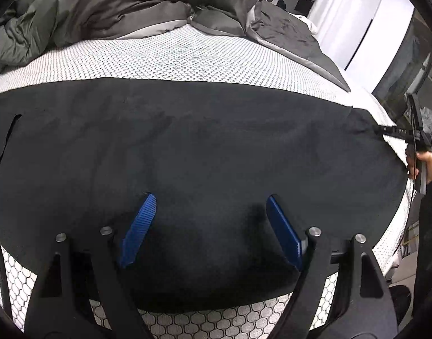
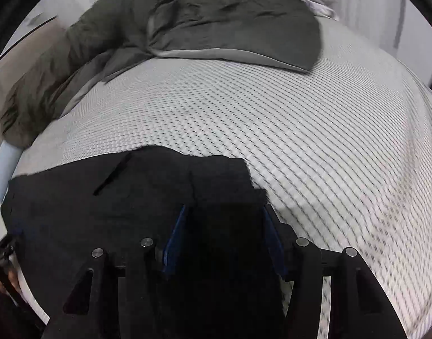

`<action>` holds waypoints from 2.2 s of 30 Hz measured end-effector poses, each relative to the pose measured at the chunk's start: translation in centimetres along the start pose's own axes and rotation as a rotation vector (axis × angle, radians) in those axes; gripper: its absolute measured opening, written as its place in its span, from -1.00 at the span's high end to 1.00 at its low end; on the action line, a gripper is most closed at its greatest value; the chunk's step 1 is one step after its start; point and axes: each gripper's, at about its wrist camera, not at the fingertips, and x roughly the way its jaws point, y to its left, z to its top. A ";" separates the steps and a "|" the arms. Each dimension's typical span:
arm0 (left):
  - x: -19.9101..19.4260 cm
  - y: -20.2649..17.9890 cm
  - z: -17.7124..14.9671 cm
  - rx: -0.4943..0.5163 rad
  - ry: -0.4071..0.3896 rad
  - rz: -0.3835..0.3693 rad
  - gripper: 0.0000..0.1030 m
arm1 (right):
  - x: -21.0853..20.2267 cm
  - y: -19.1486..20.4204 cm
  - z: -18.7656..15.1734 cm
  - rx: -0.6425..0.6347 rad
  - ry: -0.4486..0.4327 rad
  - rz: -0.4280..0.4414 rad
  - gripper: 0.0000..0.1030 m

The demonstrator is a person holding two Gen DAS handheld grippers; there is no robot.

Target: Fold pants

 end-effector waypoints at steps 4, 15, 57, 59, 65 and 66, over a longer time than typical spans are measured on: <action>0.4 -0.6 -0.2 0.042 0.006 0.017 -0.57 | -0.4 -0.7 -0.1 -0.005 -0.077 0.041 -0.15; -0.1 -0.4 -0.1 0.024 -0.005 0.007 -0.57 | -9.3 2.2 -6.0 -0.028 -0.325 -0.013 0.92; -2.5 -4.4 0.0 0.102 -0.036 -0.107 -0.57 | -10.8 -1.0 -12.7 0.544 -0.200 -0.010 -0.71; -1.7 -5.2 -0.1 0.127 -0.022 -0.105 -0.57 | -9.8 -1.3 -13.2 0.534 -0.159 0.032 -0.46; 0.7 -6.2 -1.1 0.162 0.037 -0.034 -0.57 | -10.4 -2.5 -14.5 0.489 -0.216 0.009 0.51; 0.7 -6.2 -1.1 0.160 0.034 -0.032 -0.57 | -10.3 -3.1 -14.7 0.510 -0.216 0.015 0.48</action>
